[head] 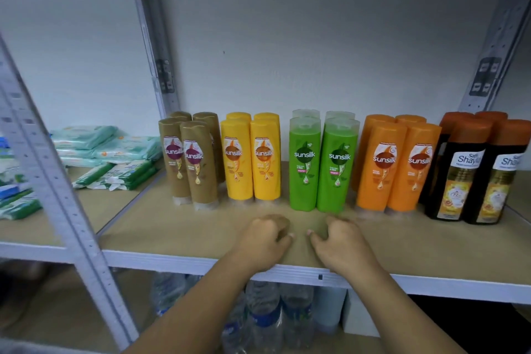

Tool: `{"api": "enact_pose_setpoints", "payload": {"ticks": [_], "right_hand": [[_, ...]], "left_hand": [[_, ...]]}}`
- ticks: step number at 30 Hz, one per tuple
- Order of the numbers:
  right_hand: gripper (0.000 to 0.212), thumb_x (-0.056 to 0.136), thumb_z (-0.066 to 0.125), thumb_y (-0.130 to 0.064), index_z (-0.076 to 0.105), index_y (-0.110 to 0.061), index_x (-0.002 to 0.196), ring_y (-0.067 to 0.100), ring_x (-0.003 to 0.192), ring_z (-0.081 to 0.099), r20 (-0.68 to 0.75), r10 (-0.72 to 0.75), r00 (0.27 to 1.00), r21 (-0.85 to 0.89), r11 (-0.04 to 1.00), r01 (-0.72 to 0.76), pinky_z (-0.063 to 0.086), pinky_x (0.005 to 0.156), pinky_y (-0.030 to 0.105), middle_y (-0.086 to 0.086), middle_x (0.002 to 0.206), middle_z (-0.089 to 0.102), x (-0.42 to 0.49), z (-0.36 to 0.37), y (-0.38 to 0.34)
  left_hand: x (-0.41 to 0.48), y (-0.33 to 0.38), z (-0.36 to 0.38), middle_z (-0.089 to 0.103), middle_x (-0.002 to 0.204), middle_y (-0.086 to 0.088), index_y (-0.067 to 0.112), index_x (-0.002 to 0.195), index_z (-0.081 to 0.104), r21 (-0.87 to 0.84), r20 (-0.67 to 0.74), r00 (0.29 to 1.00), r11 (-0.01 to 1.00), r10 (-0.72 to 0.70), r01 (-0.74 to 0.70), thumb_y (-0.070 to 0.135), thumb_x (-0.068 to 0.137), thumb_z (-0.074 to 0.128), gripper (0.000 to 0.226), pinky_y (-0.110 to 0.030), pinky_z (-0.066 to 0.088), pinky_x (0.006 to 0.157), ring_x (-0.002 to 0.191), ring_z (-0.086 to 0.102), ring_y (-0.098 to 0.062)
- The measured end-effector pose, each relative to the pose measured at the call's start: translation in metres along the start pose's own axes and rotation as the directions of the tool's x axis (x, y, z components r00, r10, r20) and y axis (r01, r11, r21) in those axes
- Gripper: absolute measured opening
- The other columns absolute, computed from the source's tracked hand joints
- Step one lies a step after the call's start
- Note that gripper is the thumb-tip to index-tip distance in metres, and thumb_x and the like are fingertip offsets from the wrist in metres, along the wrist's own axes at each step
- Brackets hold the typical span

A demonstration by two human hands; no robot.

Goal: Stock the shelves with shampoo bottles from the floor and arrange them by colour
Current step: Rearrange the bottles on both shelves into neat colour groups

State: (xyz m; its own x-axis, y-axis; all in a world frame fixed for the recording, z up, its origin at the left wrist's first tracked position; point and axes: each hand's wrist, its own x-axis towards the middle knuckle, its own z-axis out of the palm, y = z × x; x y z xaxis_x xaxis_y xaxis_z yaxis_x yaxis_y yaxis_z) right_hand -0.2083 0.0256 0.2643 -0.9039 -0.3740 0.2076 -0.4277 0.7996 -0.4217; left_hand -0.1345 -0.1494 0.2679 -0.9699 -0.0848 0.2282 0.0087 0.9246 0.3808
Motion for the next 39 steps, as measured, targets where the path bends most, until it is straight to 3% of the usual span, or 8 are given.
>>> {"api": "enact_pose_setpoints", "payload": {"ticks": [4, 9, 19, 25, 29, 32, 36, 39], "right_hand": [[0.038, 0.093, 0.055, -0.049, 0.061, -0.013, 0.101, 0.031, 0.111, 0.056, 0.082, -0.093, 0.992, -0.067, 0.993, 0.098, 0.044, 0.094, 0.038, 0.011, 0.113, 0.064, -0.024, 0.006, -0.035], [0.047, 0.094, 0.054, -0.05, 0.062, -0.01, 0.119, 0.03, 0.119, 0.055, 0.164, -0.185, 0.969, -0.008, 0.982, 0.188, 0.044, 0.101, 0.038, 0.01, 0.126, 0.062, -0.047, 0.014, -0.076], [0.057, 0.101, 0.051, -0.045, 0.05, -0.007, 0.144, 0.027, 0.135, 0.047, 0.167, -0.316, 0.934, 0.178, 0.941, 0.286, 0.039, 0.11, 0.035, 0.01, 0.149, 0.051, -0.06, 0.024, -0.12], [0.054, 0.103, 0.05, -0.043, 0.05, -0.01, 0.146, 0.022, 0.136, 0.047, 0.224, -0.393, 0.892, 0.172, 0.917, 0.361, 0.037, 0.111, 0.031, 0.004, 0.152, 0.049, -0.027, 0.041, -0.129], [0.052, 0.098, 0.058, -0.044, 0.058, -0.013, 0.141, 0.021, 0.128, 0.055, 0.137, -0.353, 0.926, 0.261, 0.914, 0.31, 0.044, 0.106, 0.035, 0.003, 0.142, 0.059, 0.0, 0.056, -0.147], [0.05, 0.095, 0.063, -0.043, 0.061, -0.014, 0.137, 0.022, 0.12, 0.061, 0.042, -0.259, 0.965, 0.351, 0.908, 0.228, 0.05, 0.098, 0.036, 0.004, 0.131, 0.067, 0.019, 0.069, -0.167], [0.043, 0.089, 0.072, -0.037, 0.065, -0.014, 0.125, 0.026, 0.107, 0.065, -0.061, -0.176, 0.982, 0.44, 0.879, 0.185, 0.049, 0.082, 0.031, 0.005, 0.115, 0.071, 0.036, 0.088, -0.189], [0.043, 0.087, 0.073, -0.041, 0.061, -0.02, 0.123, 0.024, 0.101, 0.065, -0.085, -0.196, 0.977, 0.432, 0.876, 0.213, 0.051, 0.078, 0.032, 0.001, 0.111, 0.071, 0.047, 0.102, -0.198]], "left_hand": [[-0.036, -0.012, -0.017, 0.061, 0.094, -0.004, 0.011, 0.091, 0.059, 0.021, -0.004, 1.0, 0.999, -0.029, 0.029, 0.044, 0.096, 0.054, 0.033, -0.041, 0.048, 0.077, 0.088, 0.058, -0.028], [-0.086, -0.036, -0.042, 0.056, 0.089, 0.001, 0.016, 0.09, 0.056, 0.062, -0.003, 0.993, 0.991, -0.119, 0.119, 0.051, 0.096, 0.05, 0.036, -0.041, 0.049, 0.073, 0.083, 0.056, -0.023], [-0.123, -0.074, -0.085, 0.069, 0.109, -0.016, 0.003, 0.115, 0.063, -0.035, -0.087, 0.943, 0.947, -0.321, 0.319, 0.042, 0.1, 0.054, 0.043, -0.042, 0.052, 0.087, 0.101, 0.063, -0.031], [-0.103, -0.116, -0.086, 0.061, 0.082, -0.007, 0.009, 0.085, 0.061, -0.016, -0.078, 0.917, 0.92, -0.391, 0.391, 0.044, 0.1, 0.051, 0.039, -0.038, 0.049, 0.073, 0.081, 0.059, -0.028], [-0.081, -0.141, -0.092, 0.069, 0.116, -0.008, 0.01, 0.119, 0.066, -0.07, -0.121, 0.884, 0.892, -0.452, 0.447, 0.04, 0.098, 0.059, 0.037, -0.038, 0.051, 0.092, 0.107, 0.062, -0.028], [-0.059, -0.161, -0.099, 0.056, 0.143, -0.006, 0.017, 0.15, 0.041, -0.21, -0.178, 0.82, 0.835, -0.544, 0.508, 0.036, 0.095, 0.064, 0.062, -0.037, 0.046, 0.104, 0.127, 0.055, -0.026], [-0.034, -0.188, -0.097, 0.049, 0.149, 0.001, 0.029, 0.155, 0.028, -0.461, -0.231, 0.74, 0.741, -0.631, 0.488, 0.044, 0.081, 0.077, 0.09, -0.048, 0.046, 0.108, 0.131, 0.051, -0.022], [-0.024, -0.199, -0.094, 0.054, 0.142, 0.004, 0.028, 0.152, 0.034, -0.519, -0.266, 0.748, 0.744, -0.608, 0.42, 0.038, 0.08, 0.082, 0.087, -0.047, 0.046, 0.107, 0.128, 0.053, -0.017]]}}
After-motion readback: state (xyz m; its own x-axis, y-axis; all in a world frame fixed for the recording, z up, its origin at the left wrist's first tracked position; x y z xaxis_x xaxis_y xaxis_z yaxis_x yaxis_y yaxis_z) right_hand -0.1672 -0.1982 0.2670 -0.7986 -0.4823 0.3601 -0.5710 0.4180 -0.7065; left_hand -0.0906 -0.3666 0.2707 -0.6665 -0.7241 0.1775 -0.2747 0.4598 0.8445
